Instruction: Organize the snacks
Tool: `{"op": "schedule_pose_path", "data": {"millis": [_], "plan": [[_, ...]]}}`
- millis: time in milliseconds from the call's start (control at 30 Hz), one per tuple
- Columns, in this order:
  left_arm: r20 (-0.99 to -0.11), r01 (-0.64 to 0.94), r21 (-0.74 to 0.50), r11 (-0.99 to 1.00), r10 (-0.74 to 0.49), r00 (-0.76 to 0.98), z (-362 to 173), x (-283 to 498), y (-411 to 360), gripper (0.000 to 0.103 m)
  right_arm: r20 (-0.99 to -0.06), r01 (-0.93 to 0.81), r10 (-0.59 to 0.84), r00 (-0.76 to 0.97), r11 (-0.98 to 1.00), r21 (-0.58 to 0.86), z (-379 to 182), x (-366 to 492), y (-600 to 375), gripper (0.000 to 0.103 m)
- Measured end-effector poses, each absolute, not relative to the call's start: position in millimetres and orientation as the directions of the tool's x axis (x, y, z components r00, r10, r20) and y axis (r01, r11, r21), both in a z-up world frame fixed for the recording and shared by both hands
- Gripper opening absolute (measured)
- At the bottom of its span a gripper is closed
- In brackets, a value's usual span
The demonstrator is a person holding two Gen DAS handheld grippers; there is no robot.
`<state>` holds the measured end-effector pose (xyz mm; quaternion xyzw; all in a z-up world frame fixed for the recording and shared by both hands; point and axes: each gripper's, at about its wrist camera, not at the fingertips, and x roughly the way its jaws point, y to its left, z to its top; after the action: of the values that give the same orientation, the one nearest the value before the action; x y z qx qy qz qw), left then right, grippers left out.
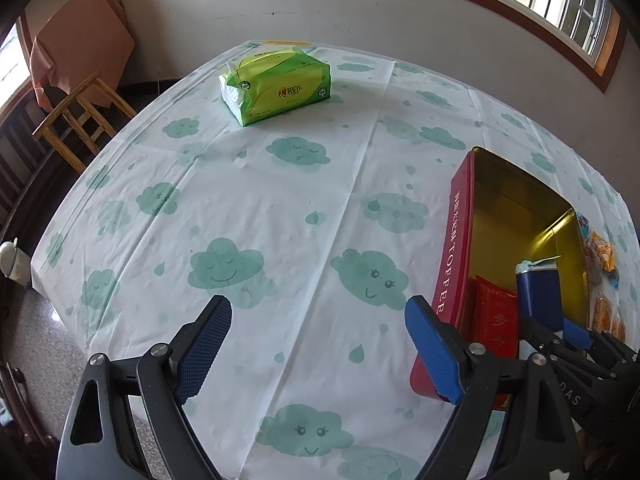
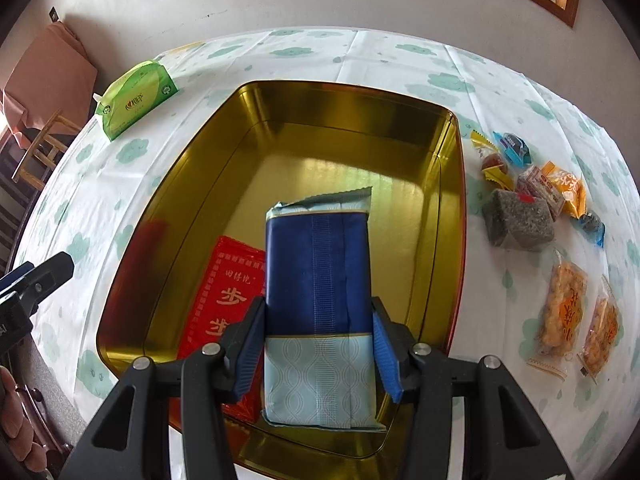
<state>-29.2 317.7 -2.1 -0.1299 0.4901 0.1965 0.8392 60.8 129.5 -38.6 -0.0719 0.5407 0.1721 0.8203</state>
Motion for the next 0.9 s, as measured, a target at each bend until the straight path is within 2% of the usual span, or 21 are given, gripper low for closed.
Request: {"op": "schedule_pose_path", "data": {"millis": [333,633,767,900], "plan": [[-0.866,-0.428,-0.035,0.903,0.187,0.464,8,-28,298,0.086,-0.903,-0.383,0.197,0.383,0.923,0.038,-31,54,127,0.054],[-0.852,-0.344,-0.054,0.937,0.136,0.505,22,-20,256,0.087,-0.851,-0.365,0.269,0.450,0.926,0.100,3,42,85,0.054],[-0.849,-0.291,-0.066,0.955,0.100,0.519,26,-13,233,0.087,-0.834,-0.291,0.241,0.497,0.951,0.101,17,43,31,0.054],[-0.847,-0.250,-0.067,0.966,0.078,0.526,27,-6,213,0.088,-0.852,-0.166,0.123,0.509,0.985,0.044,16,55,-28,0.054]]}}
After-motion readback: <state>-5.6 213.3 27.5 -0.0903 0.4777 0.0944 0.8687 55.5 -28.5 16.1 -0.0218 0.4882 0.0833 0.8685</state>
